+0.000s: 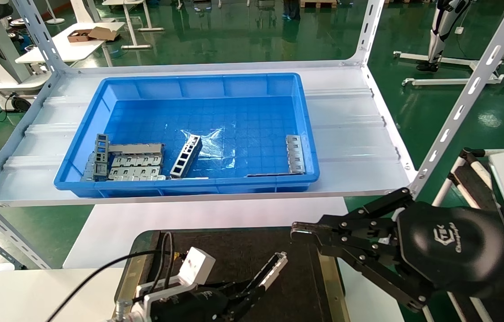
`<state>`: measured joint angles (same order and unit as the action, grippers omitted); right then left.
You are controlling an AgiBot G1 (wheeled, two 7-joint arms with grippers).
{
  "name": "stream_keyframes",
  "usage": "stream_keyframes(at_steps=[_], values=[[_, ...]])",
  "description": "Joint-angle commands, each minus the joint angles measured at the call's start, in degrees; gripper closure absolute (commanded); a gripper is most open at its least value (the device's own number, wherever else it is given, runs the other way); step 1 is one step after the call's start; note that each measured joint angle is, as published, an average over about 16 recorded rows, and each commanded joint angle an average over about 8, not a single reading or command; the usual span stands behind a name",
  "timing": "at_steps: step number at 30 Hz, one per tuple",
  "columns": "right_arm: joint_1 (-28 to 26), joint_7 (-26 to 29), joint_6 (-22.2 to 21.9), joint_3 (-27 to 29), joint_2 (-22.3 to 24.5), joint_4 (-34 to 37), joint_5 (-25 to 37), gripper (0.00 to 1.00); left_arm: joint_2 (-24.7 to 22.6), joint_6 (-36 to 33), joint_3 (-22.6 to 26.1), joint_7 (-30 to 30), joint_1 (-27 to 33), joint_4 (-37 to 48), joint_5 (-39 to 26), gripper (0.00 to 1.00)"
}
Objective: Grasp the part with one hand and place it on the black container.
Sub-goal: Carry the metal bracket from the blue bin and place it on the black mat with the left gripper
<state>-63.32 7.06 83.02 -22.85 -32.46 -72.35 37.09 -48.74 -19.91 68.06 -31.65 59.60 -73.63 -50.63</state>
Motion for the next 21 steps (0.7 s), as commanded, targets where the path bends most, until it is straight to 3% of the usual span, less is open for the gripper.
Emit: stream_keyframes(at_steps=[1, 11, 21], values=[[0.0, 0.0, 0.0, 0.0, 0.0, 0.0, 0.0, 1.0, -1.42, 4.52, 1.24, -2.21, -0.81, -0.34, -0.83, 1.0], [0.0, 0.0, 0.0, 0.0, 0.0, 0.0, 0.0, 1.0, -5.9, 20.53, 8.76, -10.13, -1.06, 1.64, 1.35, 1.0], [0.0, 0.0, 0.0, -0.01, 0.0, 0.0, 0.0, 1.0, -10.25, 32.72, 16.07, -12.74, 0.75, 3.8, 10.46, 1.0]])
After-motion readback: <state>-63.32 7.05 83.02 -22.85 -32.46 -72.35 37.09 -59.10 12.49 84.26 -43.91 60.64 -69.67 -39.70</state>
